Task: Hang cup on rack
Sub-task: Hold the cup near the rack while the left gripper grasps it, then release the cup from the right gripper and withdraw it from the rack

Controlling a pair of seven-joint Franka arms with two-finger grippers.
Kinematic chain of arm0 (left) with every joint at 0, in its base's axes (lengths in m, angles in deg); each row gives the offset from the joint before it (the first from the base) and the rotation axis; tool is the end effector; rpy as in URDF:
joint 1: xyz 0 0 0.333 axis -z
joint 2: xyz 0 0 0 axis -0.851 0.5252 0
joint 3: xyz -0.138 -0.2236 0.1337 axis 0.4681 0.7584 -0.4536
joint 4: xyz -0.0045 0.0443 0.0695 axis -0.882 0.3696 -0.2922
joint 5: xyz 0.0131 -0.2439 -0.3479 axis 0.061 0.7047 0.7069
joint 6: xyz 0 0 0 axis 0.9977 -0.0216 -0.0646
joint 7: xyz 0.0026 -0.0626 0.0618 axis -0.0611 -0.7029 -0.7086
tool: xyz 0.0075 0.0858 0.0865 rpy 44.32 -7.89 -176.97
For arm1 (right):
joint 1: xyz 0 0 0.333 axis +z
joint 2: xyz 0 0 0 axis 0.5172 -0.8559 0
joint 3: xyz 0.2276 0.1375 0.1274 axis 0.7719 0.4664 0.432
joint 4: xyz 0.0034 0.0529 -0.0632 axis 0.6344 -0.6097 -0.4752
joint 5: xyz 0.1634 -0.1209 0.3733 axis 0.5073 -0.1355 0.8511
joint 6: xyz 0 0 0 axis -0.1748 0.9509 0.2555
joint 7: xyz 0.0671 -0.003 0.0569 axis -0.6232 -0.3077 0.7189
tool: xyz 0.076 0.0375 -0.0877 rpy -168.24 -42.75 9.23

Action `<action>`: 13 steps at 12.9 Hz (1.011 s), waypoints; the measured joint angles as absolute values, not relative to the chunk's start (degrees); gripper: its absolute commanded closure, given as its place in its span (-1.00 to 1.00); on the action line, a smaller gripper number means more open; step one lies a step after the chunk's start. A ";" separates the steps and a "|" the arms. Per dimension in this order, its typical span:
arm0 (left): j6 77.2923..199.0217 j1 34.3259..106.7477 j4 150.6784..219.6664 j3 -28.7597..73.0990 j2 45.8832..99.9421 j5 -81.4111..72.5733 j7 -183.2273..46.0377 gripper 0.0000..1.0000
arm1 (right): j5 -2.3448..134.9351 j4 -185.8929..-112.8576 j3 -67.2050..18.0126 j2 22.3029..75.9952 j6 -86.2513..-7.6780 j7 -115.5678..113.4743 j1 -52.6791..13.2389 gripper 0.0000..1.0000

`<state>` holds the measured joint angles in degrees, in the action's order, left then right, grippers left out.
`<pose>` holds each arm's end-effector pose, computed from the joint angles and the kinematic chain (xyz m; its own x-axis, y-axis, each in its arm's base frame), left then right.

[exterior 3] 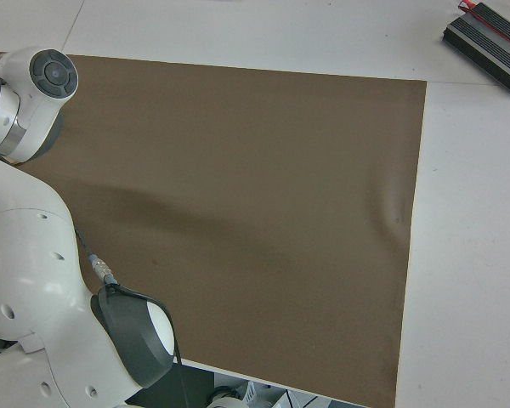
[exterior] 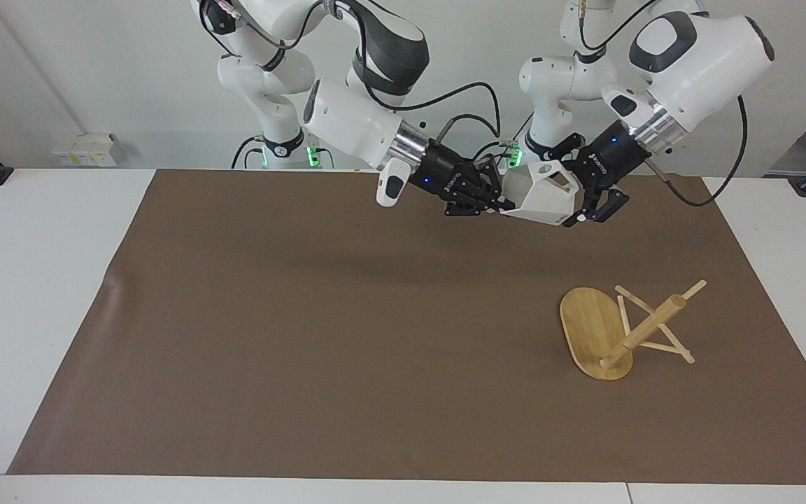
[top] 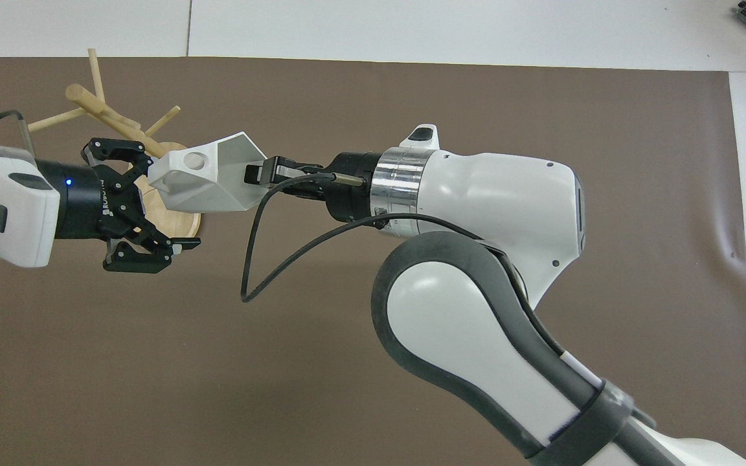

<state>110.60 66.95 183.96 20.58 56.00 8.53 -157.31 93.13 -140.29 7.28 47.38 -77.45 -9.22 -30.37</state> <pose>0.5637 -0.1527 0.5493 0.2651 -0.7496 0.6065 -0.9586 -0.2728 0.0819 0.5841 0.4145 0.5065 0.9740 -0.1832 0.1331 0.0353 -0.4579 -0.8883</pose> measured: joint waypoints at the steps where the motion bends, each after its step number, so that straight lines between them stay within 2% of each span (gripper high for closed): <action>1: 110.91 66.95 183.96 20.52 56.00 8.94 -157.32 -1.00 | 93.11 -140.29 7.28 47.38 -77.46 -9.22 -30.45 1.00; 13: 112.53 67.50 183.88 20.76 56.07 9.88 -162.44 -1.00 | 93.09 -140.50 7.34 47.38 -77.45 -9.22 -30.50 1.00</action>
<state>112.53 67.50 183.88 20.76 56.07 9.88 -162.44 93.09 -140.50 7.34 47.38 -77.45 -9.22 -30.50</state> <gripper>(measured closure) 0.000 0.960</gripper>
